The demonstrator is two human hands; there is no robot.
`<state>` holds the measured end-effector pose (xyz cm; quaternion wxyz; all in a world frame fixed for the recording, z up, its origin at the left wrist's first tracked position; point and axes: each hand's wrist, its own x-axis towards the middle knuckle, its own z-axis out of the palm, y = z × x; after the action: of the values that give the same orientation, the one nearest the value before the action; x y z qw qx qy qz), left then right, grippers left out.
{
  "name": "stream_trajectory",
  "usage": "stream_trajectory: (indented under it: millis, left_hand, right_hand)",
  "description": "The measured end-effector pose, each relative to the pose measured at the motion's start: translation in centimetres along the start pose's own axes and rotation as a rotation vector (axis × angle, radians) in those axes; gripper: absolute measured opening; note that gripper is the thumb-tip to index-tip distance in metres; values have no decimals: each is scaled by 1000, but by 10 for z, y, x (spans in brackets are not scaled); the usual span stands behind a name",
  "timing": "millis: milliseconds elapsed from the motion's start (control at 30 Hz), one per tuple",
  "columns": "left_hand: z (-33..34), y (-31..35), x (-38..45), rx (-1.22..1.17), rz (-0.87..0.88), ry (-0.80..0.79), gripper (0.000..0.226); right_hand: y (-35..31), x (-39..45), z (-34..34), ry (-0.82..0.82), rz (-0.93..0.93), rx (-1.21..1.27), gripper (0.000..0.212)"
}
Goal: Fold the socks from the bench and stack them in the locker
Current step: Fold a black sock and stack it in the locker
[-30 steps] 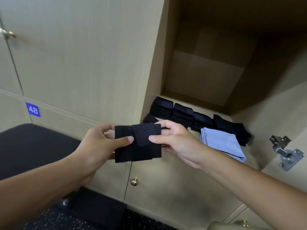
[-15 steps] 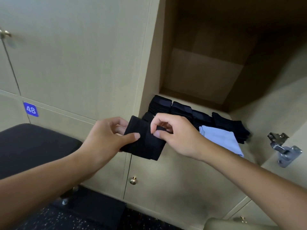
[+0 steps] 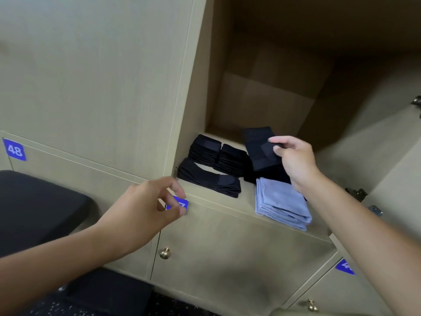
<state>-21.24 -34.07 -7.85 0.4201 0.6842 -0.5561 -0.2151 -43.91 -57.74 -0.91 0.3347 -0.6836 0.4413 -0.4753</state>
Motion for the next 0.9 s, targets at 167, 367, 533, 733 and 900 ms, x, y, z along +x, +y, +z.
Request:
stream_trajectory:
  millis: [167, 367, 533, 733, 900]
  left_hand:
    - [1, -1, 0, 28, 9, -11, 8]
    - [0, -7, 3, 69, 5, -19, 8]
    - [1, -12, 3, 100, -3, -38, 6]
    - [2, -16, 3, 116, -11, -55, 5]
    - [4, -18, 4, 123, -5, -69, 7]
  right_hand:
    - [19, 35, -11, 109, 303, 224, 34]
    - [41, 51, -5, 110, 367, 150, 27]
    - [49, 58, -2, 78, 370, 32, 24]
    - [57, 65, 3, 36, 354, -85, 23]
    - [64, 69, 4, 16, 327, -307, 21]
